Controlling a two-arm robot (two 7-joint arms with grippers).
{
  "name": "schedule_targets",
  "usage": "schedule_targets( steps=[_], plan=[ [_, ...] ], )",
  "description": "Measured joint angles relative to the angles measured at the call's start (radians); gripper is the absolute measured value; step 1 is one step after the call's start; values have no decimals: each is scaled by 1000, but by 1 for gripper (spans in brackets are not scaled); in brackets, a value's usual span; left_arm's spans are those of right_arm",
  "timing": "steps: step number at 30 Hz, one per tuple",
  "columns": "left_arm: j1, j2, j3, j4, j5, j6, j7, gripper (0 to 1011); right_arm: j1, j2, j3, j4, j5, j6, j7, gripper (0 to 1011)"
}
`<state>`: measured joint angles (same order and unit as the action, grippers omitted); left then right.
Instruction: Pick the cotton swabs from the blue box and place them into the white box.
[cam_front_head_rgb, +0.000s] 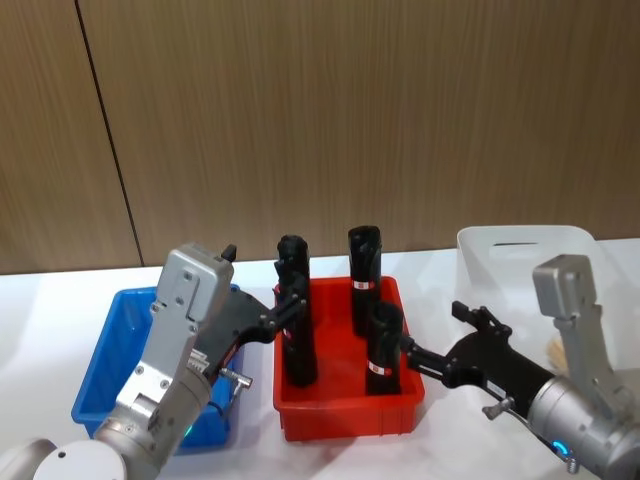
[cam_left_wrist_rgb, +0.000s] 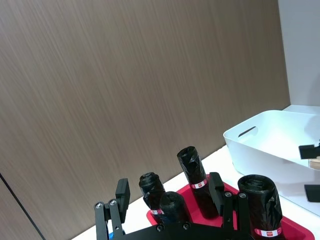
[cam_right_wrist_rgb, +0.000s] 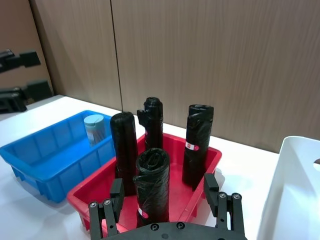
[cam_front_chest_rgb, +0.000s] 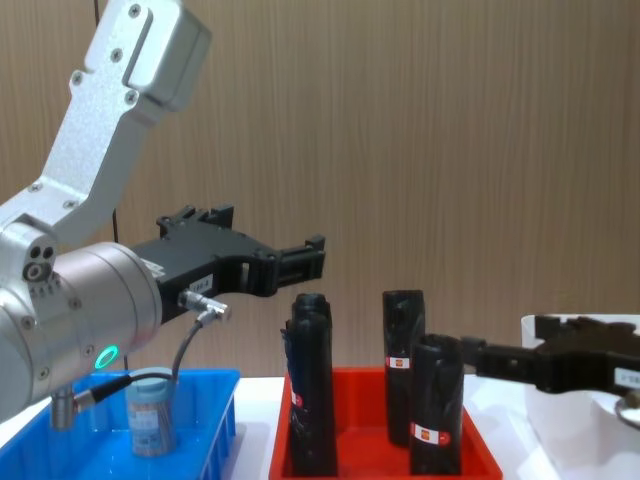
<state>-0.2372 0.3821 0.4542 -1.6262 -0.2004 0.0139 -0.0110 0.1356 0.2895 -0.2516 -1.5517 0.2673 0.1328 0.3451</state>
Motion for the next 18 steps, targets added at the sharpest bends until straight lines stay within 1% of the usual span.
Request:
schedule_targets(
  steps=[10, 18],
  plan=[
    [0, 0, 0, 0, 0, 0, 0, 1004, 61, -32, -15, 106, -25, -4, 43, 1002],
    [0, 0, 0, 0, 0, 0, 0, 1004, 93, -49, -24, 159, -39, -8, 66, 1002]
  ],
)
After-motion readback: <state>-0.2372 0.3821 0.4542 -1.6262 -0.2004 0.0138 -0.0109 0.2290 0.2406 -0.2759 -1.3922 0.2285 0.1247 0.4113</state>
